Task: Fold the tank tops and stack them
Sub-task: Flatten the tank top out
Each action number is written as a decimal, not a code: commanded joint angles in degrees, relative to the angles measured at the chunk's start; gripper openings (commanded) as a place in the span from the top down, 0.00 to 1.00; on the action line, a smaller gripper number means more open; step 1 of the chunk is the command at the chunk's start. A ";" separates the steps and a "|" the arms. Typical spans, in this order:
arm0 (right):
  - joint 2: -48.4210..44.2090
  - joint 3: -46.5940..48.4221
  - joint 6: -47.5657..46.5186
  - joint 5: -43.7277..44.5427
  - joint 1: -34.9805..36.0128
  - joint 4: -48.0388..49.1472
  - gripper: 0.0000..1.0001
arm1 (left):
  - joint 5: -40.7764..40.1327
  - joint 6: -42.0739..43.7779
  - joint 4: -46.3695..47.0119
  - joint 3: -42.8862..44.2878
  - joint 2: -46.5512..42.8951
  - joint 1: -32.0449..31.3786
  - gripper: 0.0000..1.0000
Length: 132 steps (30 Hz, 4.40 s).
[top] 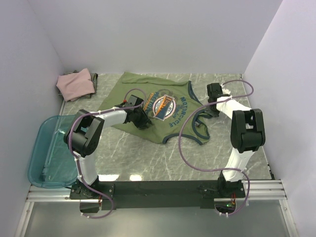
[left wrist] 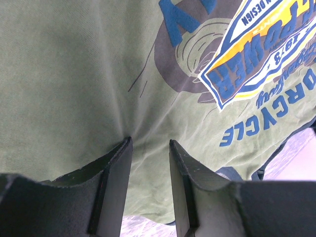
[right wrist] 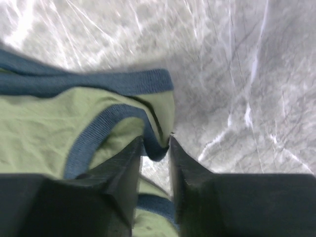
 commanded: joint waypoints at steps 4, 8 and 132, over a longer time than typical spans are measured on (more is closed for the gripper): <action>1.01 3.06 -1.24 3.11 -0.16 -1.27 0.85 | -0.28 2.07 -4.77 -0.61 -0.89 -0.32 0.57; 0.40 4.46 -2.21 5.75 -0.42 -2.84 0.99 | -0.28 2.51 -5.20 -0.44 -0.72 -0.05 0.57; 2.96 12.30 2.89 -0.58 -11.68 -7.69 0.66 | 9.92 17.62 -8.28 2.20 -11.35 10.32 0.34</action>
